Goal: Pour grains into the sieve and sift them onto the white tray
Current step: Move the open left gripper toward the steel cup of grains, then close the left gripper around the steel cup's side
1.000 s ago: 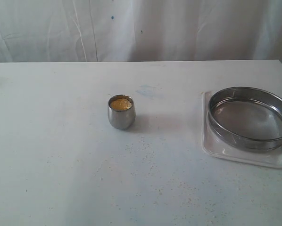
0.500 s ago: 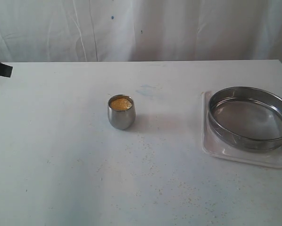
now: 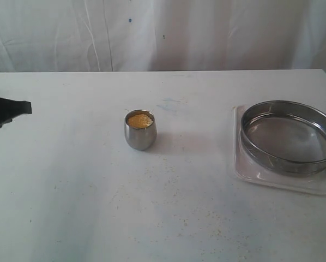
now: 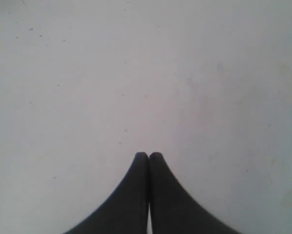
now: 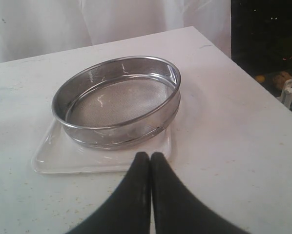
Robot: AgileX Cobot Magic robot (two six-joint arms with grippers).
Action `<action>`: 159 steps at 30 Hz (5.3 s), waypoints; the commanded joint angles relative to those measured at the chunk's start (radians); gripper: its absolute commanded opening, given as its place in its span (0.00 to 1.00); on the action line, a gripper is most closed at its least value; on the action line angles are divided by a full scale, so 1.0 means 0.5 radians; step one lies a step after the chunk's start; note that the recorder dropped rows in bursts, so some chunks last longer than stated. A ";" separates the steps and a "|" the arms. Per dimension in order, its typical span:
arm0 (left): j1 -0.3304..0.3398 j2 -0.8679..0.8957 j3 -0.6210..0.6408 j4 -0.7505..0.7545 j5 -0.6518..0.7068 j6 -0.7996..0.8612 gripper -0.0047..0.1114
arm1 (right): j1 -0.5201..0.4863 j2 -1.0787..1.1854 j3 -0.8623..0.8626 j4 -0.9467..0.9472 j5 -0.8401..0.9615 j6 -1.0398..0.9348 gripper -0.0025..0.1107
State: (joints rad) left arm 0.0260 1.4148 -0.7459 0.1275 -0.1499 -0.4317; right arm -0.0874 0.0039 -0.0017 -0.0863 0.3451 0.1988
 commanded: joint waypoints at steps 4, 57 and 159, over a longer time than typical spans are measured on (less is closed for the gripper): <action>0.003 -0.003 0.680 0.040 -1.702 0.196 0.04 | -0.009 -0.008 0.003 -0.016 -0.004 -0.001 0.02; -0.097 0.742 0.182 1.886 -2.028 0.288 0.94 | -0.009 -0.008 0.003 -0.016 -0.004 -0.001 0.02; -0.434 1.778 -1.017 1.874 -2.006 -0.033 0.94 | -0.009 -0.008 0.003 -0.016 -0.004 -0.001 0.02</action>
State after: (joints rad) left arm -0.1870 2.2912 -1.2297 1.0835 -1.1509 -0.4464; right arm -0.0874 0.0039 -0.0017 -0.0863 0.3451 0.1988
